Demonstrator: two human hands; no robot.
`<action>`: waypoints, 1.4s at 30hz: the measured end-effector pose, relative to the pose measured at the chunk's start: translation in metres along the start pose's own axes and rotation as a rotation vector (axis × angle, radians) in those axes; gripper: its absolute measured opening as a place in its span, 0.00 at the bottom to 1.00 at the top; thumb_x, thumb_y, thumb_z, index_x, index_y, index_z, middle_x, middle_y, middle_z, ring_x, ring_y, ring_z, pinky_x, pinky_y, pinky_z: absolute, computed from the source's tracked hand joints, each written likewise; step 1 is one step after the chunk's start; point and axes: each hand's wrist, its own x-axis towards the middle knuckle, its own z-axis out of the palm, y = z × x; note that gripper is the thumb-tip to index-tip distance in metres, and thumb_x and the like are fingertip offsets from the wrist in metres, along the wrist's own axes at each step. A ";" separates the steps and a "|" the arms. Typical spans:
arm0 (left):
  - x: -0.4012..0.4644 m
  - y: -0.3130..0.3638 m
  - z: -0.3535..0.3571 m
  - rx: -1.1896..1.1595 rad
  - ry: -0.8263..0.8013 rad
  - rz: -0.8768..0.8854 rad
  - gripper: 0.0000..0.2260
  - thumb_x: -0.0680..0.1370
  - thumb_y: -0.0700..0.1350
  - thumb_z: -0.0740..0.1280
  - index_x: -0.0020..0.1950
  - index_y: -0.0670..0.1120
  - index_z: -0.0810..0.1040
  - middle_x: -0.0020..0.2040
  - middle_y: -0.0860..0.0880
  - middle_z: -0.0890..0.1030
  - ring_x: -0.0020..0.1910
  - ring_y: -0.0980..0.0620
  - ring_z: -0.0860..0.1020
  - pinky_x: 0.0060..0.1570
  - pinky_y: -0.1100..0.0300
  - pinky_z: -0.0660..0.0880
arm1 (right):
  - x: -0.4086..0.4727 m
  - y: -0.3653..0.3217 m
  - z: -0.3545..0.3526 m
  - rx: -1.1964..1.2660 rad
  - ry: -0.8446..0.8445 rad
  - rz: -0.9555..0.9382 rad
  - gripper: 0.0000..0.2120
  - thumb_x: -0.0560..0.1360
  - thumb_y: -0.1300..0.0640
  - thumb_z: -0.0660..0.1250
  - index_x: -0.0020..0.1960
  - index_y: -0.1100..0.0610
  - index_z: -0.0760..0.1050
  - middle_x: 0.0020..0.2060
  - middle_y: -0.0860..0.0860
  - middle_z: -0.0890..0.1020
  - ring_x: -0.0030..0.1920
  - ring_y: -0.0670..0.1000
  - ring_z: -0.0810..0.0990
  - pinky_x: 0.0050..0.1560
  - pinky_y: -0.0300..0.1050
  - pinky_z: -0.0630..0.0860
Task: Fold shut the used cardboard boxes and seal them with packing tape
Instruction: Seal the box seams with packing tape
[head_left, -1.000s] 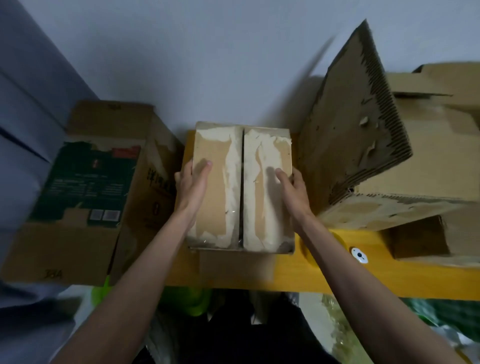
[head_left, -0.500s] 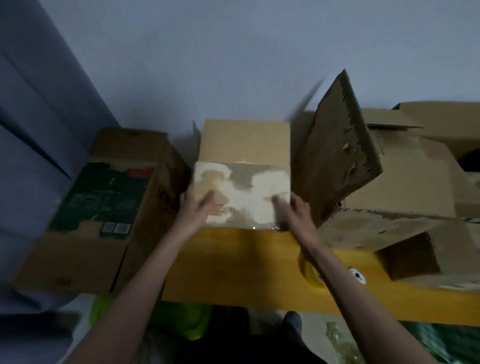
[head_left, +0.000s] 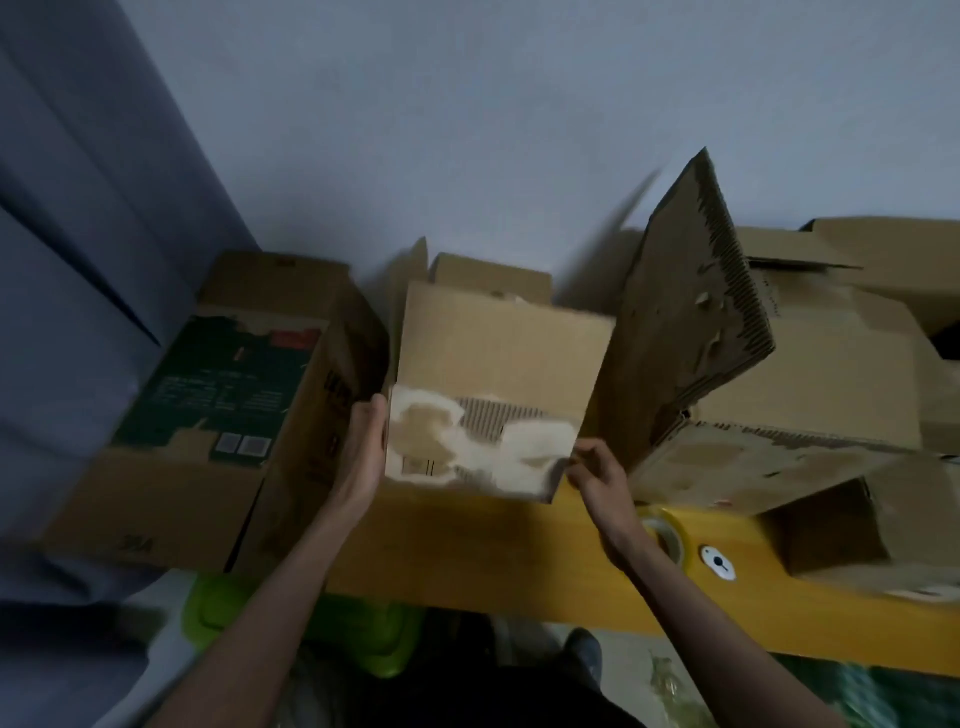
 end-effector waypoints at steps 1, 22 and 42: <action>-0.003 -0.008 -0.001 0.010 -0.004 -0.035 0.31 0.76 0.72 0.57 0.67 0.50 0.70 0.58 0.50 0.76 0.53 0.53 0.78 0.44 0.63 0.76 | -0.002 0.005 0.002 0.086 -0.006 0.091 0.07 0.84 0.62 0.60 0.53 0.55 0.76 0.57 0.52 0.81 0.63 0.60 0.78 0.58 0.49 0.76; 0.003 0.011 -0.010 0.585 0.359 0.420 0.13 0.81 0.41 0.66 0.66 0.47 0.74 0.67 0.52 0.72 0.67 0.59 0.69 0.64 0.65 0.68 | 0.102 -0.067 0.066 -0.823 -0.541 -0.422 0.13 0.80 0.55 0.68 0.64 0.49 0.78 0.65 0.50 0.79 0.62 0.49 0.77 0.64 0.49 0.75; 0.016 -0.052 -0.084 1.438 -0.700 0.480 0.47 0.69 0.72 0.67 0.81 0.57 0.50 0.81 0.57 0.53 0.80 0.59 0.47 0.76 0.59 0.30 | 0.056 -0.021 -0.018 -1.560 -0.062 -0.170 0.19 0.80 0.59 0.64 0.70 0.57 0.70 0.71 0.60 0.68 0.77 0.63 0.59 0.77 0.54 0.58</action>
